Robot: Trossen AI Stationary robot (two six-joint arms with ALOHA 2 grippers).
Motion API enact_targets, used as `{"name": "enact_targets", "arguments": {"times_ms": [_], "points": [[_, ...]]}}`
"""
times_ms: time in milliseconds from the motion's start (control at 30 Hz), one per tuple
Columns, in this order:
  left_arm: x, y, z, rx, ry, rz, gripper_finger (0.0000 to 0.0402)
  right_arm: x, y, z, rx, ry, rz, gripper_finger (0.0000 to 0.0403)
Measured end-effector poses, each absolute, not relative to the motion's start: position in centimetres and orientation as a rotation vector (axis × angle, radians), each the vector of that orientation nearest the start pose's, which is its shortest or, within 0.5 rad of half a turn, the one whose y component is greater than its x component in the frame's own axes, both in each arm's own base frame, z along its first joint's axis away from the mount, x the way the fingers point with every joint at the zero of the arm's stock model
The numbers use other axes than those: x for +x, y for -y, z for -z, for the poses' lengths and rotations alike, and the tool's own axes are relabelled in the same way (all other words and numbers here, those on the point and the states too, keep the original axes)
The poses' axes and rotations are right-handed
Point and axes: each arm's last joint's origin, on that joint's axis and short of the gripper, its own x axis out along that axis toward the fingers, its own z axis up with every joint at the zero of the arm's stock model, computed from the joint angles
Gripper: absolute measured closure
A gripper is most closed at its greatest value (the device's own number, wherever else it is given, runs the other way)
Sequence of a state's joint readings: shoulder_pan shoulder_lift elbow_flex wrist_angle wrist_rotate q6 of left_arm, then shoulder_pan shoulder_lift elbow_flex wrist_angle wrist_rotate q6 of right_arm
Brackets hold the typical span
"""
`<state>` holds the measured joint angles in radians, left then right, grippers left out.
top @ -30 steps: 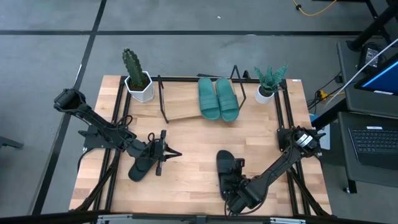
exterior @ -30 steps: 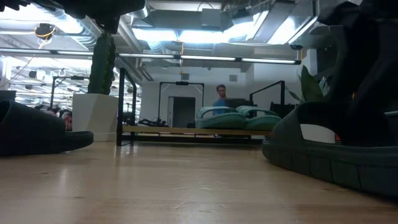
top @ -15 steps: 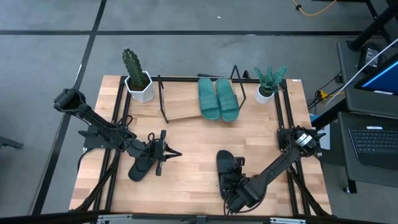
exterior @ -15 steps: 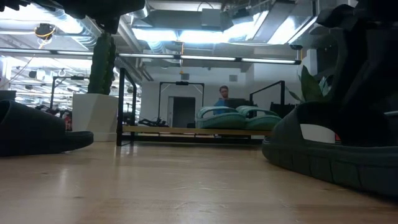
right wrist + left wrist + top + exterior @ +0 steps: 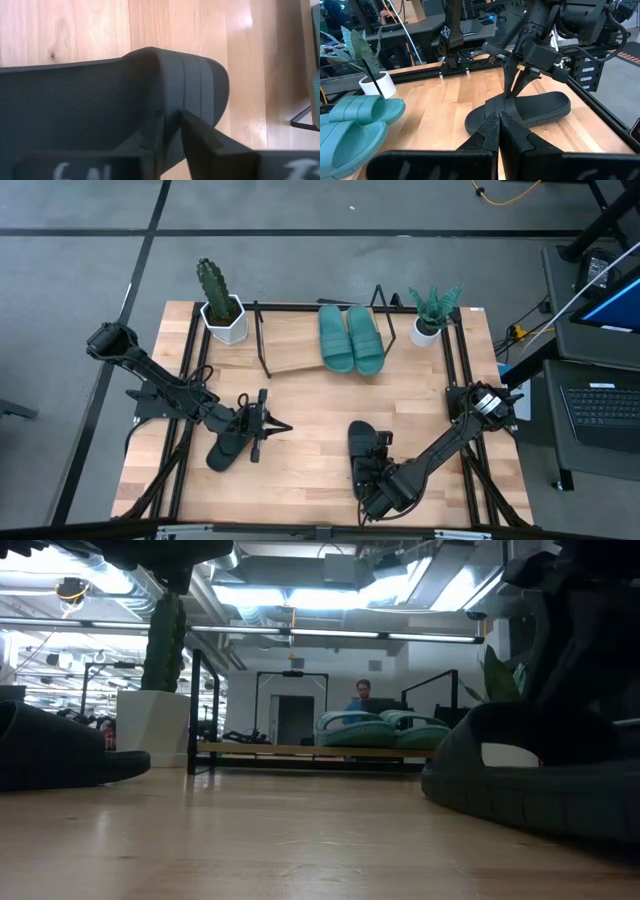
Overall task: Pick and place slides into the shelf
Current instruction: Put the right black slide on the shelf
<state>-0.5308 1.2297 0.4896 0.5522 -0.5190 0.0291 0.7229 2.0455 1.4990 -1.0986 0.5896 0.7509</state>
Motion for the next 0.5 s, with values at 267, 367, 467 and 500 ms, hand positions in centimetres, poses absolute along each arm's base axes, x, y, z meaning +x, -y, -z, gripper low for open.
{"name": "enact_targets", "arguments": {"times_ms": [267,367,467,500], "points": [[21.8,11.1,-21.4,0.123,-0.162,0.014,0.0401,29.2,-23.5,-17.1,-0.373,-1.199,0.359,0.0392],[21.8,11.1,-21.4,0.123,-0.162,0.014,0.0401,29.3,-23.4,-17.4,-0.42,-1.204,0.343,0.0395],[21.8,11.1,-21.4,0.123,-0.162,0.014,0.0401,29.7,-23.3,-18.2,-0.457,-1.19,0.355,0.0395],[21.8,11.1,-21.4,0.123,-0.162,0.014,0.0401,29.7,-23.3,-18.7,-0.474,-1.18,0.366,0.0395]]}}
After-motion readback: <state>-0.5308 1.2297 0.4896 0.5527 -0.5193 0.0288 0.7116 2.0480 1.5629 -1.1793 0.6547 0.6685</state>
